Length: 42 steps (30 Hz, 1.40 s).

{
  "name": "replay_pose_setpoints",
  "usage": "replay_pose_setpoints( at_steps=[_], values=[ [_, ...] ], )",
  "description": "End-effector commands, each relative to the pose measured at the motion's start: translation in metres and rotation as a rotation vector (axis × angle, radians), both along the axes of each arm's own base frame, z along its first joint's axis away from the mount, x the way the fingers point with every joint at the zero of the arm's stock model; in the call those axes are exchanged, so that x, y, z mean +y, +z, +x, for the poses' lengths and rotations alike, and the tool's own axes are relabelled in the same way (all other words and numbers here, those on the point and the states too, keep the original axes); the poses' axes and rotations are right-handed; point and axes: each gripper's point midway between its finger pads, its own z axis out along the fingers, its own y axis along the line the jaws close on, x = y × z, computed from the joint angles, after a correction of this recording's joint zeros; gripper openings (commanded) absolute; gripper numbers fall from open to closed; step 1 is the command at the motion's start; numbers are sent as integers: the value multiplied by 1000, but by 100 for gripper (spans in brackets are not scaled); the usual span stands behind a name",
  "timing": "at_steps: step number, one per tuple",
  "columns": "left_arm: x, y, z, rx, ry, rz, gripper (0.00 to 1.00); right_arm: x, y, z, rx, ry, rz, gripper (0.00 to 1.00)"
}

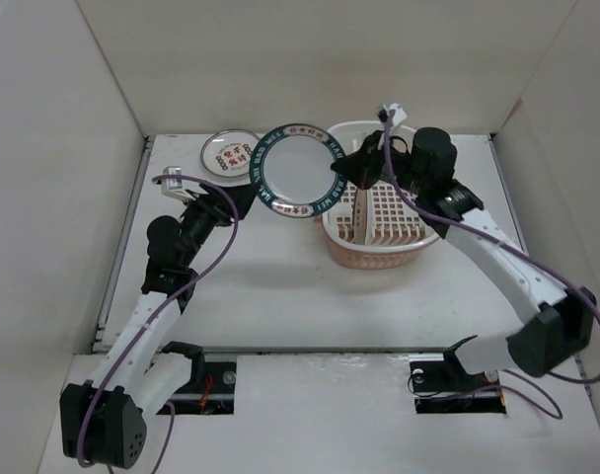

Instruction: Load the plates into the dish rack

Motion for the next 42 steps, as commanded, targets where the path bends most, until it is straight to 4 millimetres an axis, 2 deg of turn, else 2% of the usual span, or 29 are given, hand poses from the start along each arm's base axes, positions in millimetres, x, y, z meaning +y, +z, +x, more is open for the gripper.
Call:
replay_pose_setpoints(
  at_steps=[1,2,3,4,6,8,10,11,12,14,16,19,22,25,26,27,29,30,33,34,39,40,42],
  values=[
    [15,52,-11,-137,68,-36,100,-76,91,-10,-144,-474,139,0],
    [18,51,-12,-137,87,-41,100,-94,93,-12,-135,-591,138,0],
    [20,48,-13,-128,97,-51,100,-125,89,-9,-114,-807,128,0],
    [20,51,-15,-133,95,-61,100,-140,88,-13,-110,-886,108,0],
    [21,47,-14,-132,104,-63,100,-181,67,-19,-59,-1107,3,0],
    [17,40,-10,-108,92,-58,100,-201,52,-27,-32,-1210,-87,0],
    [12,41,-9,-100,76,-67,100,-220,35,-28,-16,-1329,-177,1],
    [8,42,-9,-97,66,-67,100,-226,32,-31,-10,-1363,-192,3],
    [5,42,-10,-92,54,-75,100,-229,18,-30,18,-1396,-242,3],
    [3,44,-10,-88,41,-82,100,-239,13,-30,21,-1460,-273,3],
    [-4,46,-16,-96,13,-82,100,-238,3,-26,31,-1470,-308,1],
    [-5,54,-24,-131,5,-75,100,-234,-5,-19,39,-1475,-352,0],
    [-2,54,-26,-117,31,-65,100,-232,-11,-15,44,-1480,-391,0],
    [3,50,-24,-106,68,-49,100,-221,-15,-13,44,-1452,-415,0],
    [2,50,-26,-107,70,-41,100,-219,-24,-11,54,-1446,-464,0],
    [3,47,-24,-97,79,-39,100,-221,-21,-12,53,-1457,-454,0],
    [2,49,-25,-97,81,-33,100,-216,-31,-11,61,-1442,-505,0],
    [4,53,-26,-102,90,-37,100,-217,-32,-11,65,-1443,-507,0],
    [5,48,-25,-86,103,-26,100,-208,-37,-11,81,-1391,-511,0],
    [6,53,-24,-93,112,-32,100,-202,-38,-12,81,-1372,-510,0],
    [15,50,-19,-45,170,-3,100,-195,-49,-14,95,-1337,-560,0],
    [16,56,-20,-56,170,-7,100,-193,-50,-14,100,-1324,-558,0],
    [17,56,-19,-46,181,-5,100,-188,-53,-13,112,-1294,-553,0]
  ],
)
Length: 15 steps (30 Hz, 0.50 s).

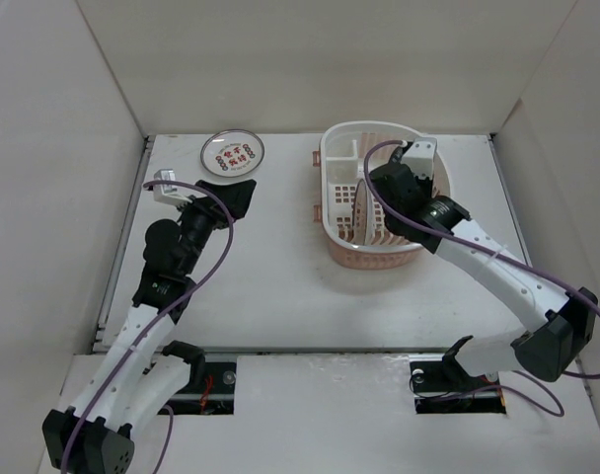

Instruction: Load the plates into the dish rack

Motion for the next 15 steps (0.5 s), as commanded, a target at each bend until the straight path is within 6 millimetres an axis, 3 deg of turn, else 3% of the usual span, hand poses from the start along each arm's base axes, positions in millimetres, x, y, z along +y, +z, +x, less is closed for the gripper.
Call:
replay_pose_setpoints(
  at_steps=[1,15],
  values=[
    [7,34,-5,-76,32,-5,100,10,19,4,-59,14,66,0],
    [10,33,-3,-52,53,-1,100,16,-18,0,5,-3,48,0]
  ],
)
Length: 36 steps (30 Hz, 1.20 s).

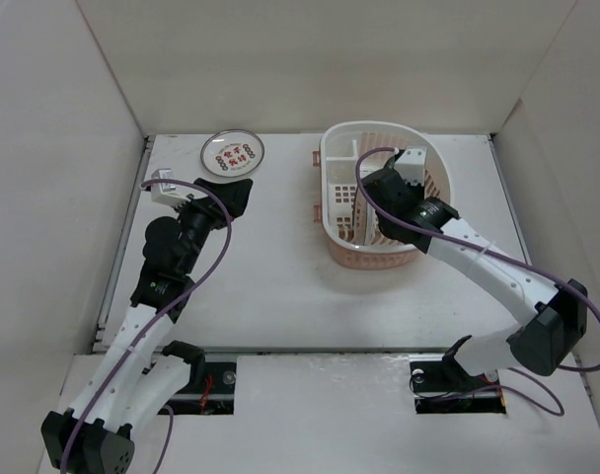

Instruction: Load the plates into the dish rack

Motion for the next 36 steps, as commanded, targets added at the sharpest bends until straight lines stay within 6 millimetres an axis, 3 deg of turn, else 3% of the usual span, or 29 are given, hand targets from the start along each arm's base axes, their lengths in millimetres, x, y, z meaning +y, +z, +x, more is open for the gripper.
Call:
replay_pose_setpoints(
  at_steps=[1,28,36],
  values=[
    [2,36,-7,-92,1,-14,100,4,3,1,-40,-28,18,0],
    [1,41,-8,-95,3,-7,100,8,-31,2,37,-29,-16,0],
    [2,43,-10,-103,3,-10,100,10,-31,3,35,-23,-5,0]
  ],
)
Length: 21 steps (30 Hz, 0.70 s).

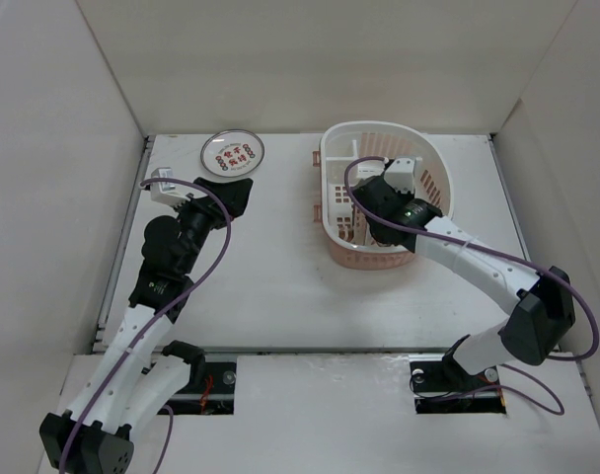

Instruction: Load the plates into the dish rack

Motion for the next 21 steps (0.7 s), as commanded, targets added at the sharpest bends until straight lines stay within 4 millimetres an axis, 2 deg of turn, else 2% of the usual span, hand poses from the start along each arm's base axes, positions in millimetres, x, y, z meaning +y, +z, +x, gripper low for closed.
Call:
replay_pose_setpoints(
  at_steps=[1,9,14,18,21],
  values=[
    [2,40,-8,-108,2,-19,100,1,9,4,-51,-16,6,0],
    [3,40,-10,-108,2,-19,100,7,6,0,-44,4,1,1],
    [3,40,-10,-111,3,-11,100,10,-4,-3,-13,-4,-37,1],
    [3,38,-10,-102,3,-8,100,10,-2,-3,-16,-8,-30,1],
    [3,38,-10,-102,3,-8,100,13,-2,-4,-20,-3,-23,5]
  ],
)
